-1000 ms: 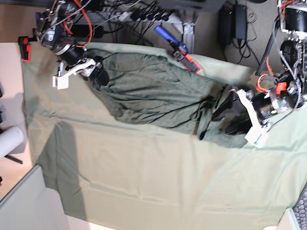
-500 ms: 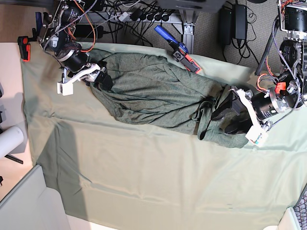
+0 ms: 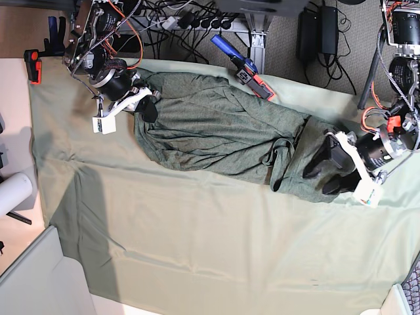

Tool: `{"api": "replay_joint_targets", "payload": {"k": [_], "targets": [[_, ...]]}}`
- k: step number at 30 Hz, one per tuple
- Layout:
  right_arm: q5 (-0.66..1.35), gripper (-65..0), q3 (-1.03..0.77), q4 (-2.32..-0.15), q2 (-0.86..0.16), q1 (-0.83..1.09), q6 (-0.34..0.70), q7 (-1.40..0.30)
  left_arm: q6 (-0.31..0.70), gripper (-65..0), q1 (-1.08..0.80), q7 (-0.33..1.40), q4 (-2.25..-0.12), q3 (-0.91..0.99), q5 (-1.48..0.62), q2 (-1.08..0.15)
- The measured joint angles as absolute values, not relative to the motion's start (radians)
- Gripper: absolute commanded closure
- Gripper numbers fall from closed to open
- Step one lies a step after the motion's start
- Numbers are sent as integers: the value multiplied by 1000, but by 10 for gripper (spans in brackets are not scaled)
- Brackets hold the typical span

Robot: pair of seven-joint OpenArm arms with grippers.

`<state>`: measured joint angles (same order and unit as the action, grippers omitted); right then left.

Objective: Fold the T-shirt properly
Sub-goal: 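Grasp the collar end of the strip with the right gripper, then carry the collar end with the right gripper toward the left gripper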

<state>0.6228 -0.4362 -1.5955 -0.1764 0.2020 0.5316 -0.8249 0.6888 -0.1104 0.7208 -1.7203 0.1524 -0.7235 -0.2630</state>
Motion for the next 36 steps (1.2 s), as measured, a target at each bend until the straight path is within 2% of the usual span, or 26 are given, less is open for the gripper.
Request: {"api": "replay_joint_targets", "payload": {"k": [7, 14, 20, 29, 36], "targets": [[676, 0, -436, -1593, -177, 202, 532, -823, 689, -429, -111, 724, -1720, 213, -724, -270], [722, 0, -445, -1593, -174, 196, 532, -825, 689, -429, -116, 772, -1720, 213, -723, -359], [807, 0, -453, -1593, -166, 118, 532, -859, 689, -429, -119, 779, -1720, 212, -714, -374], [865, 0, -419, -1601, 30, 30, 532, -914, 689, -429, -119, 780, -1720, 211, -683, -437], [862, 0, -248, -1645, 149, 22, 532, -883, 689, -429, -119, 781, -1720, 211, -677, -502]]}}
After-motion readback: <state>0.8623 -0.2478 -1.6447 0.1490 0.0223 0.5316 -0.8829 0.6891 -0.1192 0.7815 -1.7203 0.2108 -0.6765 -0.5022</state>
